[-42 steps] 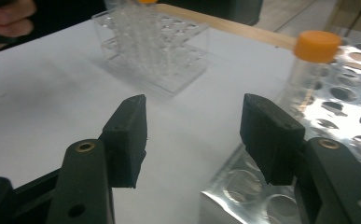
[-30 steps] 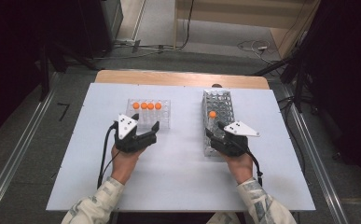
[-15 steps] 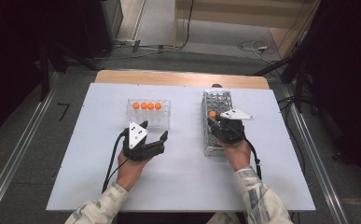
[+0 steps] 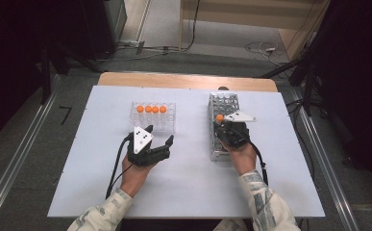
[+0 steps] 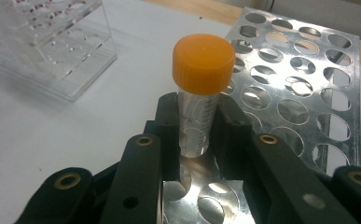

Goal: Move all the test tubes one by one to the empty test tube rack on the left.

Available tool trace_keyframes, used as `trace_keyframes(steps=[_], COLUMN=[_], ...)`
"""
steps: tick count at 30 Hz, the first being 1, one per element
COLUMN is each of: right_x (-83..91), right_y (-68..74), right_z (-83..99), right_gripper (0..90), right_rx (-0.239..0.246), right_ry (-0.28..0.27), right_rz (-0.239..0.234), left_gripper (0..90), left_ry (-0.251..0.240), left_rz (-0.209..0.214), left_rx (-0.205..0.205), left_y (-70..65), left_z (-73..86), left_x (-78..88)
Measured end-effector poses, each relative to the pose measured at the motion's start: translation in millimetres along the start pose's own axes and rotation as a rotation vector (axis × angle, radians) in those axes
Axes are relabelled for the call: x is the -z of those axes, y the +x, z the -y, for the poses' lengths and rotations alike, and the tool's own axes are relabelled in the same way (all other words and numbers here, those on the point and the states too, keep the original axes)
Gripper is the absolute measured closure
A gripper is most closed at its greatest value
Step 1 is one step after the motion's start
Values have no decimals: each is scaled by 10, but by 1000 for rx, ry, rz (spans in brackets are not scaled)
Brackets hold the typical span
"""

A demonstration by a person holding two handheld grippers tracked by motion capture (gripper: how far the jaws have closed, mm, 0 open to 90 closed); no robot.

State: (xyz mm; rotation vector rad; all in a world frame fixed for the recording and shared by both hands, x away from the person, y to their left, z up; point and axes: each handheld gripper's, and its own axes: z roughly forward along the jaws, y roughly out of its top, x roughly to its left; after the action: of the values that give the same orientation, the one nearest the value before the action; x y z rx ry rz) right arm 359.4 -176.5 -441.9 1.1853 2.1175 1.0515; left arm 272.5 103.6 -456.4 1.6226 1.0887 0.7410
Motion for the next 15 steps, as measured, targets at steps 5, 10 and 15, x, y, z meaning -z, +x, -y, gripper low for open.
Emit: trace_keyframes(steps=[5,10,15], right_x=[107,295,456], right_y=[-45,-46,29], right_z=[-63,-179,-210], right_gripper=[712,712,712], right_rx=[-23,-15,8], right_ry=[-51,-127,-163], right_rz=[-17,-27,-74], left_gripper=[229,195,177], left_ry=[-1,-3,-8], left_rz=[4,15,25], left_rx=[2,12,20], left_y=[5,6,1], left_z=[-3,-11,-26], left_x=[4,4,19])
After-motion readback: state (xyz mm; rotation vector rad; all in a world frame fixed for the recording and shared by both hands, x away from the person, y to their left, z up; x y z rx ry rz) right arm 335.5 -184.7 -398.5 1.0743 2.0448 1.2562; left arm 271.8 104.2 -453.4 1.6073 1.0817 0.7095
